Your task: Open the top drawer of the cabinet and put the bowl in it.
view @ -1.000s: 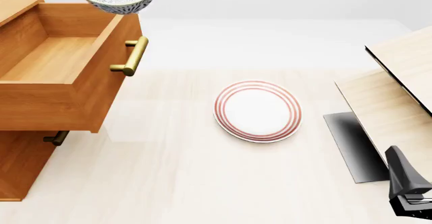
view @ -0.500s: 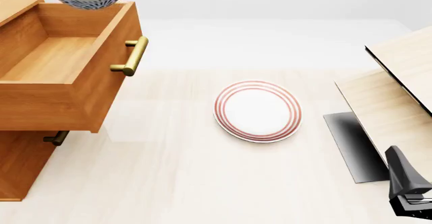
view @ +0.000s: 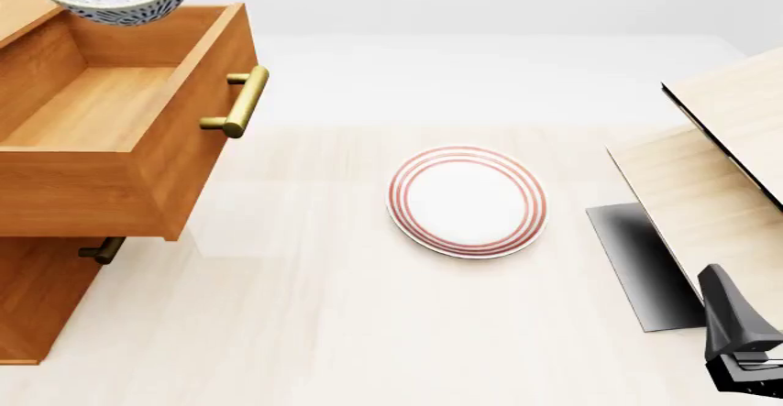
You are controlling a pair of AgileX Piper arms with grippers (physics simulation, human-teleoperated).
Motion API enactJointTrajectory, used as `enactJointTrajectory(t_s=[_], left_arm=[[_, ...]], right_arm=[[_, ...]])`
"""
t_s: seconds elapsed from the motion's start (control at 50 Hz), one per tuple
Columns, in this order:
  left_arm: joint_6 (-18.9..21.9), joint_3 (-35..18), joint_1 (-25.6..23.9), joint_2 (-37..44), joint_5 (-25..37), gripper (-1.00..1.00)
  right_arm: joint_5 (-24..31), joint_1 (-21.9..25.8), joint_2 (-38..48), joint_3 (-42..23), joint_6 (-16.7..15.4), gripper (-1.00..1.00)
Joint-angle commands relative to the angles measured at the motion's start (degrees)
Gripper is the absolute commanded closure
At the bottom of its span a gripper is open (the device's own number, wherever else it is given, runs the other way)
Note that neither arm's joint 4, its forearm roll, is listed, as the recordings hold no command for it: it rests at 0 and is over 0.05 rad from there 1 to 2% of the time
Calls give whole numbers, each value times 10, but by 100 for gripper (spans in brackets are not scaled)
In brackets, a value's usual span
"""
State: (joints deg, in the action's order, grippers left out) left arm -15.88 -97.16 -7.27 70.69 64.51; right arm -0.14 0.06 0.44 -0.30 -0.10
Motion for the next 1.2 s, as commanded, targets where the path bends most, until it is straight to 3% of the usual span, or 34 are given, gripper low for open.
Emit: enactJointTrajectory(t_s=[0.02, 0.7, 1.2], left_arm=[[-20, 39, 23, -22, -22, 100], [-76, 116, 81, -63, -63, 100], [-88, 149, 108, -61, -86, 100]], right_arm=[[0, 0, -1, 0, 0, -100], [0, 0, -1, 0, 0, -100], [0, 0, -1, 0, 0, -100]])
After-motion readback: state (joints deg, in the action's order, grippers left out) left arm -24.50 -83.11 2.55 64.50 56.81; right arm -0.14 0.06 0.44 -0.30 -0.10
